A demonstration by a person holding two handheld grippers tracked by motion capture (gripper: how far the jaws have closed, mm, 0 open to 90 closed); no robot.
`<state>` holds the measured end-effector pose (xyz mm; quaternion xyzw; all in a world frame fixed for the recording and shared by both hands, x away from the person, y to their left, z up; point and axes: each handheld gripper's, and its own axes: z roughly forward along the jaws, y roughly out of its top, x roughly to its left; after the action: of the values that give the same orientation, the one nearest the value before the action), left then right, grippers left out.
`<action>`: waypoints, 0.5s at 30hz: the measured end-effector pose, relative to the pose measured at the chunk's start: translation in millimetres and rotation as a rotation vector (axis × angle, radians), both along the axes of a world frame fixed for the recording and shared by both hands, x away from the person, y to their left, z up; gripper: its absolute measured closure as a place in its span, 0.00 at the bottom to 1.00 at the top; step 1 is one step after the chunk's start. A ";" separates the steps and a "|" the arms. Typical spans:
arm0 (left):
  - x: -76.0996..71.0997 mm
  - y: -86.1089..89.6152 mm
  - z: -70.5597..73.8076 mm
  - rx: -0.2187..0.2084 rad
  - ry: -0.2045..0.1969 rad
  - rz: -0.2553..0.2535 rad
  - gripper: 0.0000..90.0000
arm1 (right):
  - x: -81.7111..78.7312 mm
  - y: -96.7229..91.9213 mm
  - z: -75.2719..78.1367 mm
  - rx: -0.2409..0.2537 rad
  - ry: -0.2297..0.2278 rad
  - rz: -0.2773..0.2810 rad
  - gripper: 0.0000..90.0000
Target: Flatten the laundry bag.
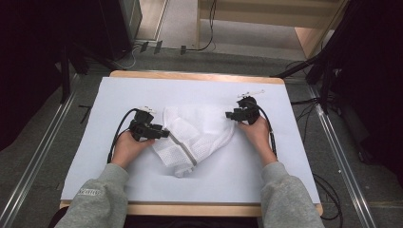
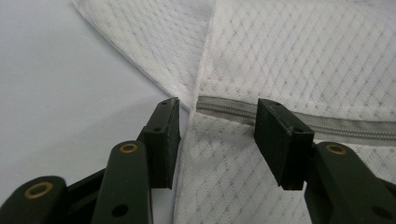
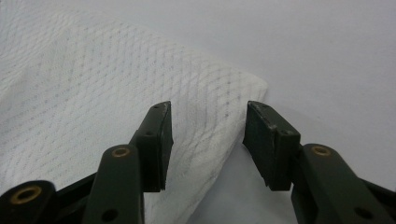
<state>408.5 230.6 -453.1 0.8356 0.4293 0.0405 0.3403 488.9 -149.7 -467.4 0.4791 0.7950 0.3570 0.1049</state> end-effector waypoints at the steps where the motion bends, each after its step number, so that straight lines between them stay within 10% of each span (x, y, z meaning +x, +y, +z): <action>1: -0.5 -0.2 -0.3 -0.007 0.004 0.004 0.58 | 0.8 1.6 -1.1 -0.001 0.004 0.003 0.59; 15: -10.7 -9.1 -3.7 0.004 -0.017 0.015 0.91 | -5.1 8.9 -3.5 -0.049 -0.031 -0.006 0.84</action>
<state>397.8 221.5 -456.8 0.8327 0.4327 0.0510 0.3418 483.7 -140.9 -470.8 0.4730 0.8004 0.3446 0.1299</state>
